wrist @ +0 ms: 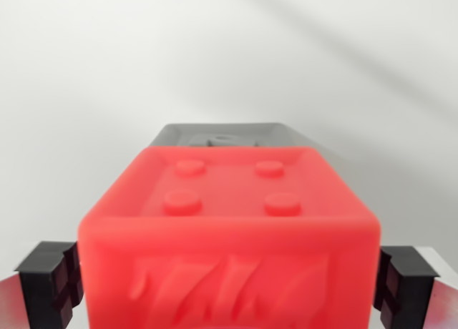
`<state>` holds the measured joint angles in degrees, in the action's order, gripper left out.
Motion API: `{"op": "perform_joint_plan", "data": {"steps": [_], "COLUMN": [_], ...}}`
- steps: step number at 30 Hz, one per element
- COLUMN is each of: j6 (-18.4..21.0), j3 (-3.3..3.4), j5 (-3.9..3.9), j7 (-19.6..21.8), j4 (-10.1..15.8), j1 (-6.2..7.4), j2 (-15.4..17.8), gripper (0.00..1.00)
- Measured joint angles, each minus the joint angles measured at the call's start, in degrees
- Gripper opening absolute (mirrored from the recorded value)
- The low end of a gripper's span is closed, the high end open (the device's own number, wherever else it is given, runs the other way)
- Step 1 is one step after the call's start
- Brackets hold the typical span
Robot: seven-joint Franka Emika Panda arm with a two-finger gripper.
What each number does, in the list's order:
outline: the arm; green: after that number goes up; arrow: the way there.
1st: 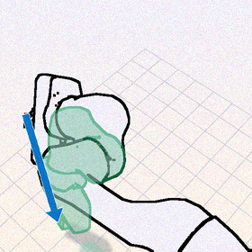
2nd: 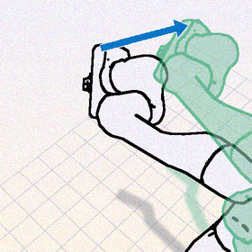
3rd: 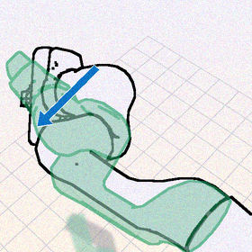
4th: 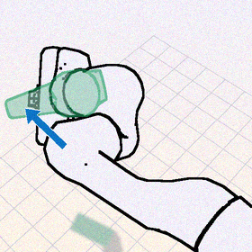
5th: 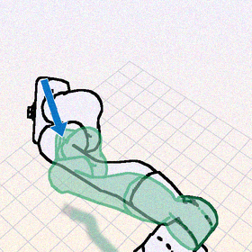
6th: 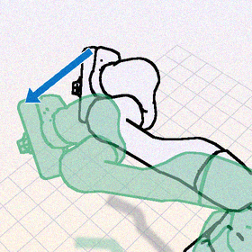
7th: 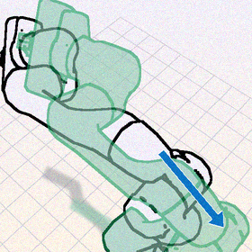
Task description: Destack cube
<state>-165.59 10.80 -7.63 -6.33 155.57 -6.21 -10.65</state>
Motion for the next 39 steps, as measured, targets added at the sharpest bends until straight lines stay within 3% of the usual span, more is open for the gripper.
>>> {"op": "perform_joint_plan", "data": {"steps": [31, 39], "j6": [0.01, 0.94], "j3": [0.00, 0.58], "j5": [0.00, 0.87], "j7": [-0.03, 0.57], "j4": [0.00, 0.15], "j1": [0.02, 0.35], "j2": [0.00, 1.21], "gripper": [0.00, 0.00]}}
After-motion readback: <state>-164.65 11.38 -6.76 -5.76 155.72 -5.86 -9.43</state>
